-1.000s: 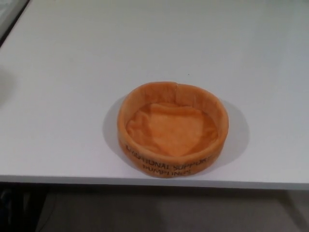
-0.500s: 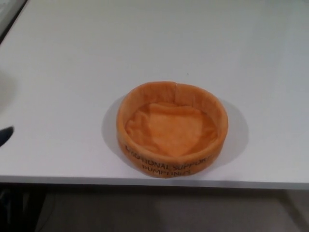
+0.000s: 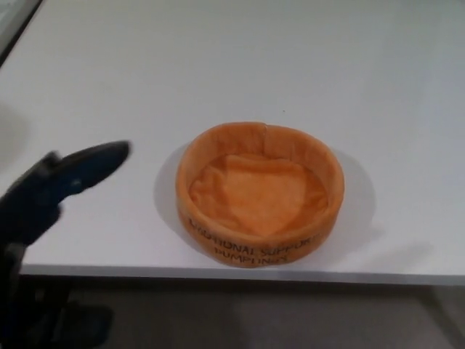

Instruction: A soft plate is kept in the center of the table close to the robot and the robot uses its left hand to pick up the plate, turns it upside down and places it back on the table

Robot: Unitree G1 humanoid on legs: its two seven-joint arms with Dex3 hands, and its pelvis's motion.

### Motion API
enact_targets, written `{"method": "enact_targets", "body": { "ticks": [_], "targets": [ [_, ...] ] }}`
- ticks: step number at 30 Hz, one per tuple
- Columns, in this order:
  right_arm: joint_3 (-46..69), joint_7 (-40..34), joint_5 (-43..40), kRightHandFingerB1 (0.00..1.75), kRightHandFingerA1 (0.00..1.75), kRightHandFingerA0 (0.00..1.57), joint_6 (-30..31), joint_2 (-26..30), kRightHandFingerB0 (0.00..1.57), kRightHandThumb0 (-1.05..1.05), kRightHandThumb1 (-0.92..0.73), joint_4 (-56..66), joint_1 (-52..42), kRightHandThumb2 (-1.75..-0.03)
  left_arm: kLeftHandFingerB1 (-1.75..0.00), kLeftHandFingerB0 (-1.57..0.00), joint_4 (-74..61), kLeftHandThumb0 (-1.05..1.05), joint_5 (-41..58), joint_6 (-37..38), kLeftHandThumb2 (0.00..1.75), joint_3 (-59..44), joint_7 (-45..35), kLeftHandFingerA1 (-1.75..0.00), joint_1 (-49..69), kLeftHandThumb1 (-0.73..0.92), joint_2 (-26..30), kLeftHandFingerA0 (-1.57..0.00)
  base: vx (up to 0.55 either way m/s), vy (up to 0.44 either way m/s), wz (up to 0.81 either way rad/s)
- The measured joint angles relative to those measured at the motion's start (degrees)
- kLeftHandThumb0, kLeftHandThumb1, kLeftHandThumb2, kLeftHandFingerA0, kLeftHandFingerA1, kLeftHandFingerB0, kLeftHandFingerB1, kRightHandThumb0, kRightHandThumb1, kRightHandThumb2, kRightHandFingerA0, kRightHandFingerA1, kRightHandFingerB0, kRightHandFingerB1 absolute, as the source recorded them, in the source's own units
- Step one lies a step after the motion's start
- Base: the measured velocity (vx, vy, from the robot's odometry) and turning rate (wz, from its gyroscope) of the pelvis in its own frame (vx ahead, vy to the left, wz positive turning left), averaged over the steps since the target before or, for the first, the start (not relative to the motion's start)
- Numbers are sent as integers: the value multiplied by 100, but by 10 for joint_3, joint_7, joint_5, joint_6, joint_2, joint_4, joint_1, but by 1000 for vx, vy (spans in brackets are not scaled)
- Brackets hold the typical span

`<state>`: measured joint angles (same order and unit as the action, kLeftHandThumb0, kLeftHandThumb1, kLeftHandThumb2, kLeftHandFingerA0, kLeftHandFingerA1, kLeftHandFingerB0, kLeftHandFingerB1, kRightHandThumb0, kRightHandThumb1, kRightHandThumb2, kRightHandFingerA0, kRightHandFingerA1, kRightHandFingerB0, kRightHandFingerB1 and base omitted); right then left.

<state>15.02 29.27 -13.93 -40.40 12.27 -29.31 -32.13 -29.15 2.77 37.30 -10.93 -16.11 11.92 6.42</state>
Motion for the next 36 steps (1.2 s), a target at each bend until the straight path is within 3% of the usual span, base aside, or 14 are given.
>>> {"method": "enact_targets", "body": {
  "ticks": [14, 15, 16, 20, 21, 23, 24, 27, 28, 30, 31, 36],
  "targets": [
    [-1, 0, 1, 35, 41, 44, 0, 0, 35, -70, -84, -1, 11, -66, -30, -31, 65, -92, -134, -35, 64, 94, 4, -40, -119, 77, 2, -33, 0, 0, 0],
    [-1, 0, 1, 36, 42, 45, 0, 0, 35, -69, -84, -3, 12, -66, -34, -29, 70, -99, -144, -39, 77, 103, 4, -44, -124, 66, 2, -33, 0, 0, 0],
    [-1, 0, 1, 36, 42, 45, 0, 0, 35, -69, -84, -4, 12, -66, -34, -29, 74, -99, -154, -40, 77, 110, 5, -44, -129, 66, 2, -33, 0, 0, 0],
    [-1, 0, 2, 38, 44, 43, 0, 0, 36, -71, -84, -3, 12, -65, -34, -28, 98, -100, -192, -42, 76, 137, 12, -43, -146, 68, 0, -33, 0, 0, 0],
    [-1, 0, 1, 37, 44, 44, 0, 0, 36, -71, -84, -3, 12, -65, -30, -30, 104, -95, -200, -43, 66, 141, 13, -40, -150, 81, 0, -34, 0, 0, 0],
    [-1, 0, 1, 37, 43, 44, 0, 0, 35, -71, -84, -2, 11, -65, -30, -29, 118, -95, -221, -44, 66, 152, 17, -40, -161, 81, 1, -34, 0, 0, 0],
    [-1, 0, 1, 36, 44, 44, 0, 0, 35, -70, -83, -2, 11, -65, -35, -29, 123, -100, -228, -45, 76, 155, 18, -42, -165, 69, 2, -35, 0, 0, 0],
    [-1, 0, 1, 37, 45, 43, 1, 0, 35, -68, -83, 3, 10, -65, -35, -29, 146, -100, -257, -48, 76, 168, 24, -41, -182, 68, 9, -35, 0, 0, 0],
    [-1, 0, 1, 37, 44, 42, 1, 0, 33, -68, -85, 5, 10, -66, -31, -32, 153, -95, -265, -49, 64, 171, 25, -37, -187, 77, 11, -37, 0, 0, 0],
    [-1, 0, 1, 36, 43, 41, 1, 0, 33, -68, -85, 7, 10, -66, -31, -32, 171, -95, -283, -53, 64, 178, 28, -37, -200, 76, 18, -36, 0, 0, 0],
    [-1, 0, 2, 34, 40, 41, 1, 0, 32, -70, -84, 7, 11, -66, -34, -28, 184, -100, -296, -56, 75, 183, 31, -40, -210, 66, 24, -35, 0, 0, 0],
    [-2, 0, 2, 32, 44, 35, 1, 0, 28, -67, -88, 0, 19, -67, -34, -31, 234, -99, -343, -71, 73, 210, 40, -39, -240, 65, 37, -38, 0, 0, 0]
  ]
}}
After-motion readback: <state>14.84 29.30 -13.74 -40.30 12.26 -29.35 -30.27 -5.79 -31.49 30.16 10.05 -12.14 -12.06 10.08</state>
